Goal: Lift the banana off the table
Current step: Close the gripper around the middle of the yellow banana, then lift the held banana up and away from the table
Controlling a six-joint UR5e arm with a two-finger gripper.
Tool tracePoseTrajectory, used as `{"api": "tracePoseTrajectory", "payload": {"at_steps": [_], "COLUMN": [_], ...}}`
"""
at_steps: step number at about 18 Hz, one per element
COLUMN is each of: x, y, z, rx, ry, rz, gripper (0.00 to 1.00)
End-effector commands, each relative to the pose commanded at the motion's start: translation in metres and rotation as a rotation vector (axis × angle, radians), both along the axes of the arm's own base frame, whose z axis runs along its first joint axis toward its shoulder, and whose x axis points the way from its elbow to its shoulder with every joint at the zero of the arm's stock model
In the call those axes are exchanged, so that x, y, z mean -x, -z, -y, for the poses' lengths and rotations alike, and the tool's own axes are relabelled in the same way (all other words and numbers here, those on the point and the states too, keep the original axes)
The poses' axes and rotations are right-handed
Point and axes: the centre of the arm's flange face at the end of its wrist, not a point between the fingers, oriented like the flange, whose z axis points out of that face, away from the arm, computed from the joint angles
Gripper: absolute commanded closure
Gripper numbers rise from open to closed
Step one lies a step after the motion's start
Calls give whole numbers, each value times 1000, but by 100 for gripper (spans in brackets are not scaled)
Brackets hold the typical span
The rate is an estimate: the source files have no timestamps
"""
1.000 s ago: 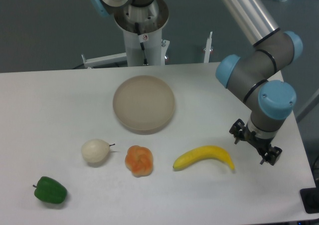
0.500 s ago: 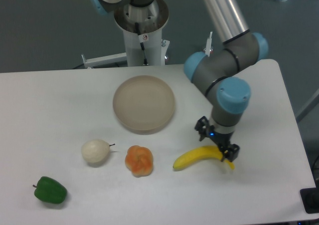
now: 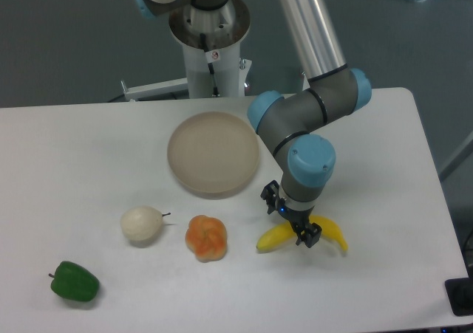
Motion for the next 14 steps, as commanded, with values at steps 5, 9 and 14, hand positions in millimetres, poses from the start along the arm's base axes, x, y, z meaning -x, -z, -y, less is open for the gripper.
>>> {"api": "tracePoseTrajectory", "payload": {"at_steps": [5,9,14], "x": [4,16,29], "y": [-3,-10,-36], "z": [-2,-1,-8], "rx": [-8,-17,22], "ry": [-5,-9,-17], "rz": [-5,-16,20], "gripper": [74,76,76]}}
